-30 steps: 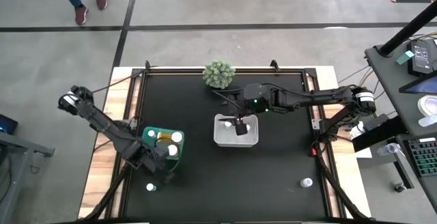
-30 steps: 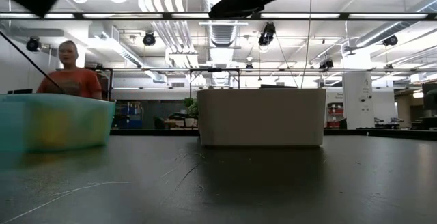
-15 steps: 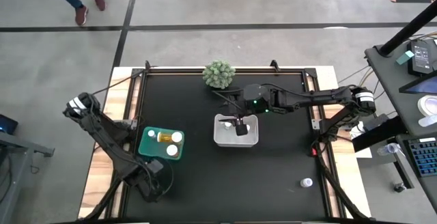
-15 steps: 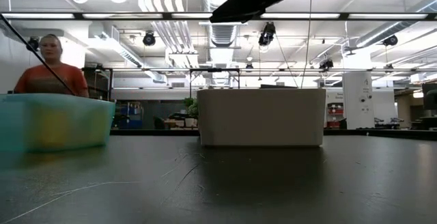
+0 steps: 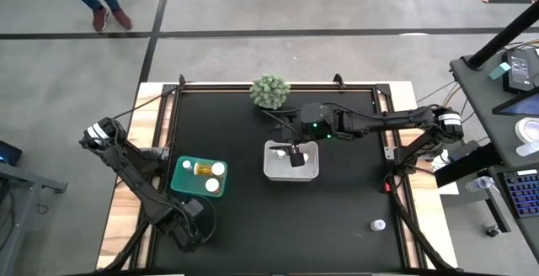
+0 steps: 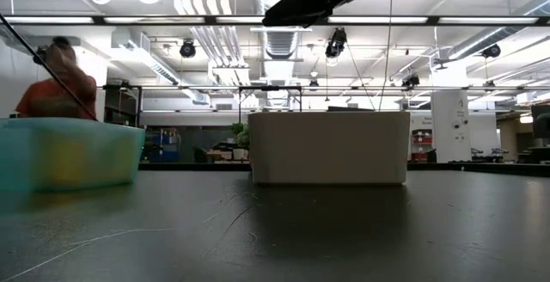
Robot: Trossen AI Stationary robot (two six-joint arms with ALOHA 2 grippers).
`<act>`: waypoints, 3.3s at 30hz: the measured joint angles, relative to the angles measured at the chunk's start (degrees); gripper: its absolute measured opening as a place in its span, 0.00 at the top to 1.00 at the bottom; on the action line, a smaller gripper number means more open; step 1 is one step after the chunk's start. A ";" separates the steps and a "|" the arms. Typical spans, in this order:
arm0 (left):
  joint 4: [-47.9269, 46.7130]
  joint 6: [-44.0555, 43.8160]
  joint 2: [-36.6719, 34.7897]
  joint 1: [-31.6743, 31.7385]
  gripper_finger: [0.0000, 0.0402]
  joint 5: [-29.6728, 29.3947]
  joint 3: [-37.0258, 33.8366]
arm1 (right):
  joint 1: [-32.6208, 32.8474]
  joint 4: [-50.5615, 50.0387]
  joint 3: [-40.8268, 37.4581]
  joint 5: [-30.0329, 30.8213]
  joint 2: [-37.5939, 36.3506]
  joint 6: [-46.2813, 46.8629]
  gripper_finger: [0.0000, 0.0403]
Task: Pick and place medicine bottles into bin by pill shape (circle, oval)
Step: Put the blue tablet bottle into the white bin
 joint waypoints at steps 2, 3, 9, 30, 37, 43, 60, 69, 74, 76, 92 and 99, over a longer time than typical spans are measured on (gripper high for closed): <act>-0.04 0.00 -0.01 0.01 0.63 -0.04 0.00 | 0.01 -0.01 0.00 0.02 0.00 0.04 0.47; -0.02 0.02 -0.01 0.01 0.67 -0.04 0.00 | 0.01 -0.01 0.00 0.02 0.00 0.04 0.47; -0.04 1.23 -0.76 0.66 0.79 -0.01 0.00 | -0.08 -0.06 -0.04 0.02 0.00 0.01 0.47; -0.02 58.30 6.98 34.67 0.76 -6.52 19.81 | -0.21 -24.72 -0.05 0.50 -4.06 5.67 0.47; -8.30 68.88 17.72 37.69 0.76 -3.50 26.44 | -0.28 -25.42 -3.26 0.55 -10.01 8.24 0.47; -8.53 71.67 19.22 38.11 0.76 -3.69 28.84 | -0.30 -22.23 -6.86 0.57 -14.11 11.14 0.47; -4.56 72.98 19.27 38.33 0.72 -5.47 24.63 | -0.30 -20.16 -9.64 0.57 -15.41 15.45 0.47; -3.91 73.18 19.26 38.33 0.61 -5.47 24.72 | -0.30 -19.40 -9.64 0.56 -15.41 14.90 0.47; -3.73 73.16 19.07 38.33 0.55 -5.47 24.83 | -0.30 -19.40 -9.64 0.55 -15.41 15.05 0.47; -4.49 73.34 18.67 38.33 0.54 -5.57 25.11 | -0.30 -19.42 -9.64 0.56 -15.41 15.59 0.47; 13.20 93.48 -1.51 30.99 0.54 -21.75 12.52 | 6.37 -8.09 -9.84 0.57 -7.05 15.76 0.47; 43.92 105.48 -15.00 29.61 0.54 -22.22 -7.50 | 10.71 -2.70 -6.69 0.50 0.99 11.07 0.47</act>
